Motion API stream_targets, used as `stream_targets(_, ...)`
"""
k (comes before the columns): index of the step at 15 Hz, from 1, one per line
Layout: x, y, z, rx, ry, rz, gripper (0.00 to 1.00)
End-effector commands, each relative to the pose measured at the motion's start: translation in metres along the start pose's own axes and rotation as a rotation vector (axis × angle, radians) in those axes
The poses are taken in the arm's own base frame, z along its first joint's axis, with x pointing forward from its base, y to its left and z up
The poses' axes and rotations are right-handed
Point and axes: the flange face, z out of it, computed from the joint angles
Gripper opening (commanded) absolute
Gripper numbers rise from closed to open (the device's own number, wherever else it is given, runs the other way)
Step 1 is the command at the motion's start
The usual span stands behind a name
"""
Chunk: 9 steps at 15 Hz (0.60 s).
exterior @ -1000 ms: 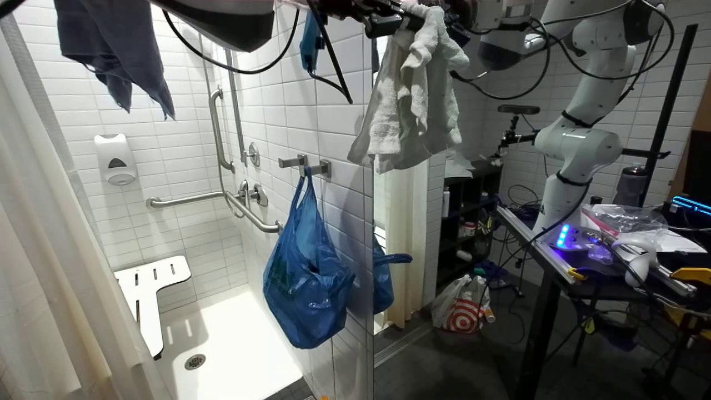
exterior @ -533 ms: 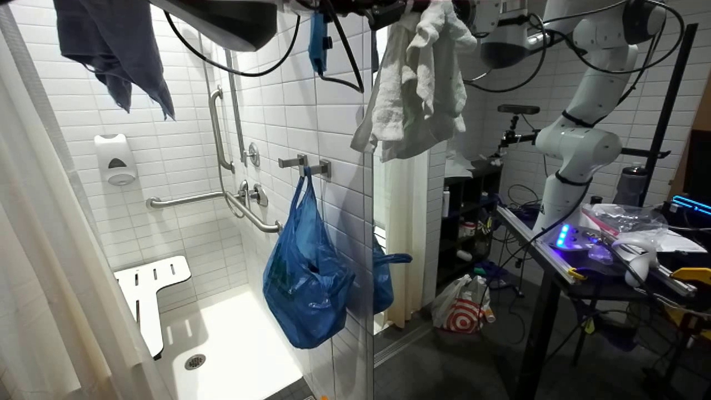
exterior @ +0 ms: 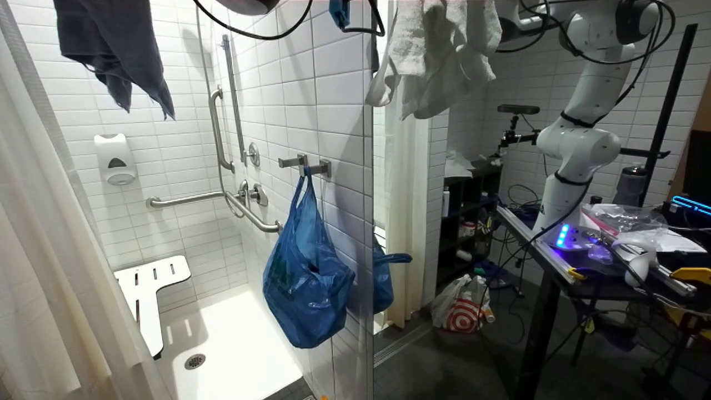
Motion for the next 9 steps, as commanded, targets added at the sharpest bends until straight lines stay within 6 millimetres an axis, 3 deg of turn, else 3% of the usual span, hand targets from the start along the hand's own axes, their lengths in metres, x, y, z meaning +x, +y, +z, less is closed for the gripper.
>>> stream_targets(1,-0.026,-0.022,0.018,0.028,0.103,-0.024,0.01)
stream_targets(5,-0.053,-0.012,0.010,0.019,0.142,-0.080,0.01)
stream_targets(9,-0.062,-0.012,0.002,0.030,0.168,-0.103,0.01)
